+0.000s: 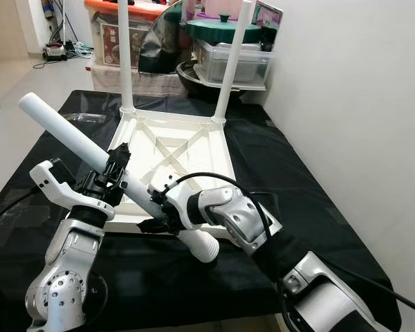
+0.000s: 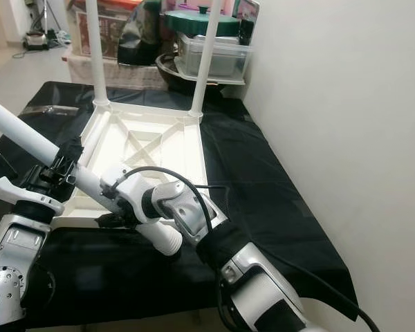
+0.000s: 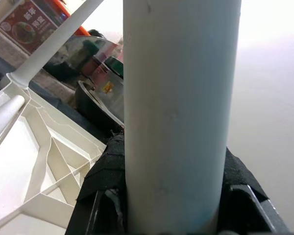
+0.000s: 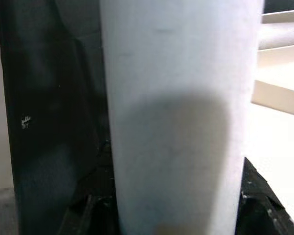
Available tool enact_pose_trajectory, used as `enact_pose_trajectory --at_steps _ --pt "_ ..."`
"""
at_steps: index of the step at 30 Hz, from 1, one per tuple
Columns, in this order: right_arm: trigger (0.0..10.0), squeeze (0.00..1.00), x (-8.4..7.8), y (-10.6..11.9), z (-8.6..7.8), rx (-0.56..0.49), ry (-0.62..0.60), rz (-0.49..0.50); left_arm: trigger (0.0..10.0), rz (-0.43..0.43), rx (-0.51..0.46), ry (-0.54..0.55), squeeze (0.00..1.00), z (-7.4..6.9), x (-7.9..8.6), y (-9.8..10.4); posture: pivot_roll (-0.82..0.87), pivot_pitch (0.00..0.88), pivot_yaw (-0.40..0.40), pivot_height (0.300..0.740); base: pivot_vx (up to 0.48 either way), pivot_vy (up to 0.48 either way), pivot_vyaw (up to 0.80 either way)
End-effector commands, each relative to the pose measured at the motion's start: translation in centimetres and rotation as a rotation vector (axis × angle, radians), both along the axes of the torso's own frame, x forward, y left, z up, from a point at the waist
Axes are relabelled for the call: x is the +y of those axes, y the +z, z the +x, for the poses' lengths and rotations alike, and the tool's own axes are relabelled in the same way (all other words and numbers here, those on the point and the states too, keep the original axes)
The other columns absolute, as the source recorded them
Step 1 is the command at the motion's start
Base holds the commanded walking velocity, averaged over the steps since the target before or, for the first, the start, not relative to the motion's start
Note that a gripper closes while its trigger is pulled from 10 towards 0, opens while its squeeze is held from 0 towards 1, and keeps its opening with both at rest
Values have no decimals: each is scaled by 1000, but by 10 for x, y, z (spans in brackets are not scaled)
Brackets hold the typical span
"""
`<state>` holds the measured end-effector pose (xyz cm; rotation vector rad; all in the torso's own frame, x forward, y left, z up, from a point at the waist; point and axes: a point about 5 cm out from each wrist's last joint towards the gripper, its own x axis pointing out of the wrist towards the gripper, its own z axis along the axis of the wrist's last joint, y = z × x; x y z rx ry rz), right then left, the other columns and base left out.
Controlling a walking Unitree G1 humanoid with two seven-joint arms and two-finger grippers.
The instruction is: Building children table
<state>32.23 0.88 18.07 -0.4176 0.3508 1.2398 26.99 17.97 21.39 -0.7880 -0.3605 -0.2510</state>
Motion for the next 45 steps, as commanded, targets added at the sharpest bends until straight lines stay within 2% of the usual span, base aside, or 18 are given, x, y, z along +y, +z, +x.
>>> enact_pose_trajectory --at_steps 1,4,5,6,7,8,9,16,18,25,31,32,35,38,39,40,41,45 --pt "0 0 0 -13 -6 52 28 -20 0 -22 -27 -93 0 -1 -19 6 80 0 -164 740 0 0 0" --pt "0 0 -3 -11 -4 52 21 -14 0 -13 1 -83 0 2 -17 3 80 0 -164 740 0 0 0" --pt "0 0 -4 -10 -3 52 17 -11 4667 -5 16 -78 0 3 -16 2 80 0 -164 740 0 0 0" --pt "0 0 -4 -10 -3 52 17 -11 4667 -5 16 -78 0 3 -16 2 80 0 -164 740 0 0 0" --pt "0 0 -6 -8 -2 53 11 -6 10000 -1 32 -72 0 5 -16 1 76 0 -160 740 0 0 0" --pt "0 0 -10 -6 0 54 2 0 10000 7 27 -61 51 6 -14 1 76 0 -160 740 0 0 0" --pt "0 0 -14 -4 1 56 -8 6 10000 7 18 -57 1000 6 -14 2 76 0 -160 740 0 0 0" --pt "0 0 -29 0 7 62 -48 19 10000 24 -34 -40 1000 3 -12 9 78 0 -157 740 0 0 0" --pt "0 0 -48 9 15 59 -97 37 10000 47 -48 -11 1000 2 -9 13 80 0 -158 740 0 0 0" --pt "0 0 -71 29 28 36 -168 75 10000 39 -69 27 1000 1 0 19 76 0 -158 740 0 0 0" --pt "0 0 -111 51 41 10 -259 100 10000 -25 -112 76 1000 -3 13 30 76 0 -163 740 0 0 0" --pt "0 0 -122 57 43 13 -291 119 10000 -74 -108 83 0 -3 18 30 72 0 -158 740 0 0 0" --pt "0 0 -129 63 44 15 -315 141 10000 -104 -95 91 0 -2 21 29 72 0 -158 740 0 0 0" --pt "0 0 -145 85 53 -5 -433 257 10000 17 72 185 0 11 26 8 69 0 -153 740 0 0 0" --pt "0 0 -153 97 63 -29 -556 352 10000 314 209 200 0 18 16 -10 67 0 -153 740 0 0 0" --pt "0 0 -153 97 63 -29 -556 352 10000 314 209 200 0 18 16 -10 67 0 -153 740 0 0 0" --pt "0 0 -159 105 71 -44 -659 451 10000 535 325 178 0 20 6 -28 67 0 -153 740 0 0 0" --pt "0 0 -160 108 74 -40 -707 506 10000 647 361 194 0 20 3 -36 72 0 -154 740 0 0 0"
